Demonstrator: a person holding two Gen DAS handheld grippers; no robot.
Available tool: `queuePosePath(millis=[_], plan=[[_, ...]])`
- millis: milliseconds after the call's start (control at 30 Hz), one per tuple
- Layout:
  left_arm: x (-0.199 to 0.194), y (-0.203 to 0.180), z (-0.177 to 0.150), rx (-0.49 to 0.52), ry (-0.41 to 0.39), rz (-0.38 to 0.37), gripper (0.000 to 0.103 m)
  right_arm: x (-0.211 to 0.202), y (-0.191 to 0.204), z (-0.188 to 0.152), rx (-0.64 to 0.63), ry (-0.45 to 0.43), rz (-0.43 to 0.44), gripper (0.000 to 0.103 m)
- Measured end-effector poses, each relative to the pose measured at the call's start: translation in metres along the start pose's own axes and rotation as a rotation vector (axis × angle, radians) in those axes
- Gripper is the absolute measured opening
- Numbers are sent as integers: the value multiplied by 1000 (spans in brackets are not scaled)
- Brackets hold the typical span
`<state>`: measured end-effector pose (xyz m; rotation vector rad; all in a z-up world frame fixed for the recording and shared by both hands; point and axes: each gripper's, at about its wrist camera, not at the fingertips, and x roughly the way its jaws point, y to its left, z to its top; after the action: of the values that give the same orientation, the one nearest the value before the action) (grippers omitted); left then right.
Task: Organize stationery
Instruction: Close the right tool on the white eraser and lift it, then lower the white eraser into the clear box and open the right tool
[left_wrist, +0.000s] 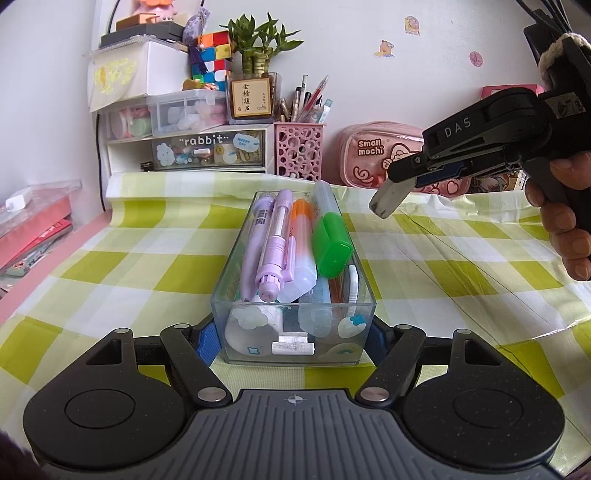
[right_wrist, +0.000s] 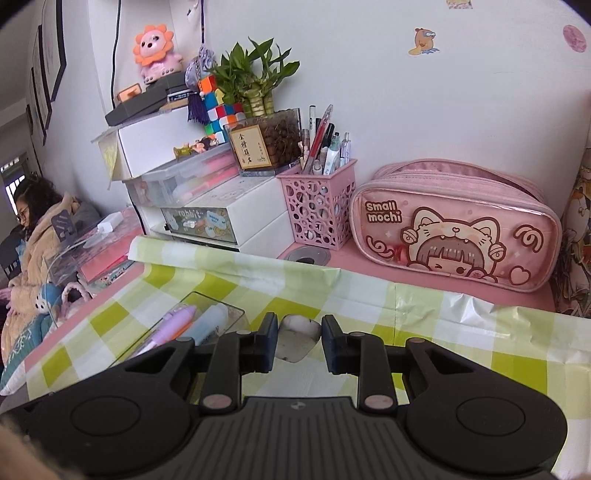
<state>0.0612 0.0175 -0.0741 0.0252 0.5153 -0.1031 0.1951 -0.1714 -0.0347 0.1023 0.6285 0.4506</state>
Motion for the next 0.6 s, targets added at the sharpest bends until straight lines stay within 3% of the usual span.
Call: queuePosePath(millis=[333, 600], plan=[[0, 0, 0, 1, 0, 0, 72, -13, -8, 6, 227, -19, 62, 20], [-1, 0, 0, 3, -1, 1, 72, -10, -1, 14, 356, 28, 131, 20]])
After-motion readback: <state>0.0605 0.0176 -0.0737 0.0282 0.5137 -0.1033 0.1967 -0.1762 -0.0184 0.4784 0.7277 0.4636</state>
